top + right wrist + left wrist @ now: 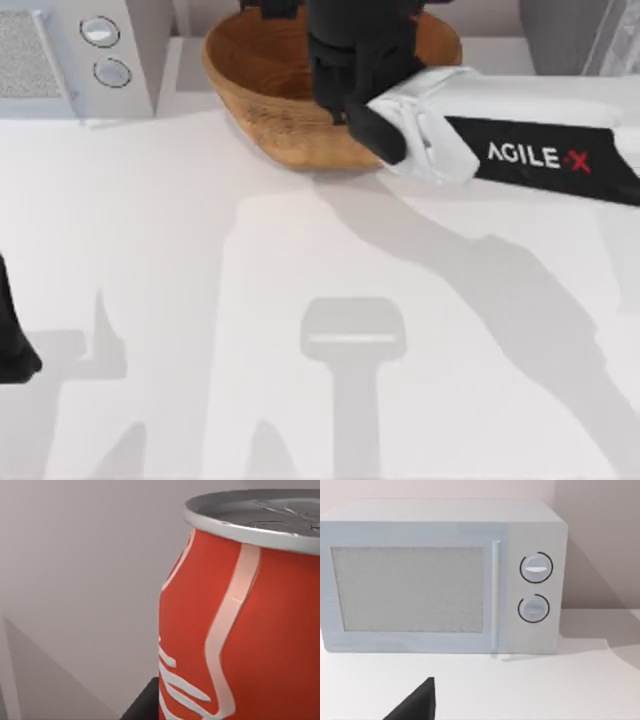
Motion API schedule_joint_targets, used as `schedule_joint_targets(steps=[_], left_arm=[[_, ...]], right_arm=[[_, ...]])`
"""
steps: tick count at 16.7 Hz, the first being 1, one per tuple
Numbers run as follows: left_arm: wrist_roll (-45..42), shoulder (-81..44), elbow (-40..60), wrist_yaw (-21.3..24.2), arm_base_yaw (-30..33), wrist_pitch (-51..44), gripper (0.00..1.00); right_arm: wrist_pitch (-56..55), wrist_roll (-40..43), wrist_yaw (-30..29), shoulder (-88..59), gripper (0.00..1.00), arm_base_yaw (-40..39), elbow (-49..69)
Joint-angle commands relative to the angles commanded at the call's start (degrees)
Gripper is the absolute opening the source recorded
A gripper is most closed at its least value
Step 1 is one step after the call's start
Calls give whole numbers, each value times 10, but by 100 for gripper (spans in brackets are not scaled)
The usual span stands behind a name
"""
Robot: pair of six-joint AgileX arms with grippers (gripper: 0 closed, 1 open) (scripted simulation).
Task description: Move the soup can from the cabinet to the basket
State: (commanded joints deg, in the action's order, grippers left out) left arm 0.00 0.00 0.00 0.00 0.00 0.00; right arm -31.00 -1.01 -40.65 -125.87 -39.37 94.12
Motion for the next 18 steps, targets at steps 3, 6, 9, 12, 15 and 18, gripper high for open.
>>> schedule_joint_targets(steps=[3, 6, 9, 12, 15, 18], left_arm=[[0, 0, 0, 0, 0, 0, 100], [0, 0, 0, 0, 0, 0, 100], [0, 0, 0, 0, 0, 0, 100], [0, 0, 0, 0, 0, 0, 100], [0, 0, 0, 0, 0, 0, 100], [0, 0, 0, 0, 0, 0, 100]], right_arm=[[-3, 0, -3, -9, 0, -3, 8], [-1, -1, -1, -11, 0, 0, 2], [0, 0, 2, -24, 0, 4, 20], [4, 1, 10, -48, 0, 11, 52], [5, 1, 13, -56, 0, 14, 63], [5, 1, 13, -56, 8, 14, 63]])
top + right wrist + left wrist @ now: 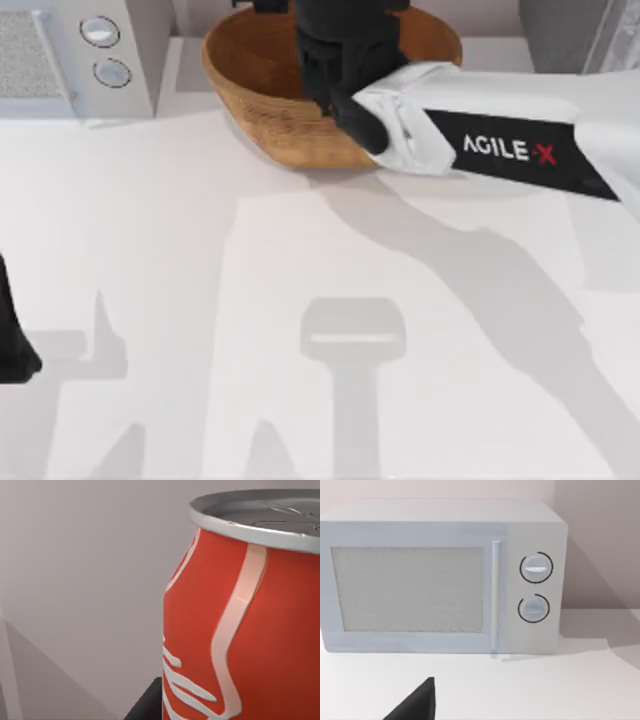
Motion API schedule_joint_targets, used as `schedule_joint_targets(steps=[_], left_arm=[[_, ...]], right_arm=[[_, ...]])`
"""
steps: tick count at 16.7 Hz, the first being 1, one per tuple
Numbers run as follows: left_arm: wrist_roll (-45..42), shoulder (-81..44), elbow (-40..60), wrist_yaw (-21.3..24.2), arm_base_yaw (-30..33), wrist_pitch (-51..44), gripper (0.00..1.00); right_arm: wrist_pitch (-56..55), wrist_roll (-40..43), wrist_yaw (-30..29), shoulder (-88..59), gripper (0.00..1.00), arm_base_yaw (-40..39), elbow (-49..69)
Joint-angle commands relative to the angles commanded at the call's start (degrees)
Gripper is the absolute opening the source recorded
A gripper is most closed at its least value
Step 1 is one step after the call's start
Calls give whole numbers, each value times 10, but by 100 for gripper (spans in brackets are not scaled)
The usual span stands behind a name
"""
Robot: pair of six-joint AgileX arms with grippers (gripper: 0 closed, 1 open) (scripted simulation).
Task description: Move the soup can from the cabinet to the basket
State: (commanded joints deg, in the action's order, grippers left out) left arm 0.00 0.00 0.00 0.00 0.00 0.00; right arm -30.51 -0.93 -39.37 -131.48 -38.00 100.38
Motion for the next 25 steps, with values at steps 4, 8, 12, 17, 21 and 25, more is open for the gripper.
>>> schedule_joint_targets(steps=[4, 8, 12, 17, 21, 25], left_arm=[[0, 0, 0, 0, 0, 0, 100], [0, 0, 0, 0, 0, 0, 100], [0, 0, 0, 0, 0, 0, 100], [0, 0, 0, 0, 0, 0, 100], [0, 0, 0, 0, 0, 0, 100], [0, 0, 0, 0, 0, 0, 100]], right_arm=[[0, 0, 0, 0, 38, 0, 0], [0, 0, 0, 0, 68, 0, 0], [0, 0, 0, 0, 98, 0, 0], [0, 0, 0, 0, 100, 0, 0], [0, 0, 0, 0, 100, 0, 0], [0, 0, 0, 0, 100, 0, 0]])
